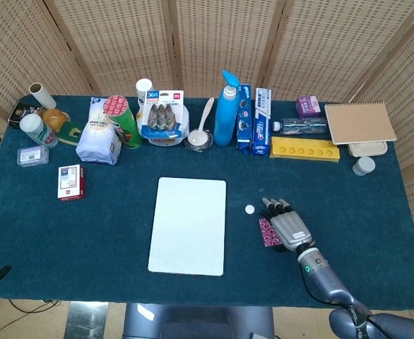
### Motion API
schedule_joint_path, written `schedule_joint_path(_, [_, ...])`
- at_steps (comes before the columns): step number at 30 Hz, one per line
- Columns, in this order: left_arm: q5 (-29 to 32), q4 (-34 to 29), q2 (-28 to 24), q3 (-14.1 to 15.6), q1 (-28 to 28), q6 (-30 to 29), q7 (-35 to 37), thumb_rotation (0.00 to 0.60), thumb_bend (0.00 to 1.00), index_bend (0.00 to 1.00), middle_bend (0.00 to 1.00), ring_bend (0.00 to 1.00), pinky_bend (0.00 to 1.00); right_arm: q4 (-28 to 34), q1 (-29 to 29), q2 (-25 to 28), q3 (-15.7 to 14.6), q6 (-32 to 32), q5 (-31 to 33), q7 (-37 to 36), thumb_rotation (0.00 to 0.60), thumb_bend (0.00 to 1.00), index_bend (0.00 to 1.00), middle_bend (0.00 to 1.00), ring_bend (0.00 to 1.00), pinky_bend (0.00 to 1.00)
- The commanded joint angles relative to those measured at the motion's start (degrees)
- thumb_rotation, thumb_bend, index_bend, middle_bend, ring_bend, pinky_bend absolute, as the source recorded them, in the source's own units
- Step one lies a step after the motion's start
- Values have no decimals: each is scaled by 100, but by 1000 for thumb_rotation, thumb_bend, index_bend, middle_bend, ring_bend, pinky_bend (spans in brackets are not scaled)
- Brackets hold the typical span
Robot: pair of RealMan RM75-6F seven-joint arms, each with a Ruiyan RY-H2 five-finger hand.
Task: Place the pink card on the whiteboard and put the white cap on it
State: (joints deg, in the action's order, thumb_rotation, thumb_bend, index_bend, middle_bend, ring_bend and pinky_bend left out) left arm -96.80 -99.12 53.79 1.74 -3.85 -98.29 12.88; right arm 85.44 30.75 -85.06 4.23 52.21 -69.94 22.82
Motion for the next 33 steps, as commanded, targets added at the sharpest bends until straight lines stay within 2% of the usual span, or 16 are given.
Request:
schedule_joint_path(1, [6, -7, 2, -3, 2, 4, -12, 600, 44, 0, 0, 0, 50, 50, 51, 14, 17, -28, 110, 104, 600, 14, 206, 0, 0, 0])
schedule_joint_path(17, [12, -32, 4, -3, 14, 35, -60, 600, 43, 0, 0, 0, 50, 92, 218, 53, -37, -110, 583, 436, 600, 16, 231, 0, 0, 0])
schedule_joint_path(33, [17, -31, -1, -7, 13, 27, -36, 600, 44, 0, 0, 0, 50, 81, 276, 68, -119, -102, 605, 297, 600, 56, 357, 0, 0, 0])
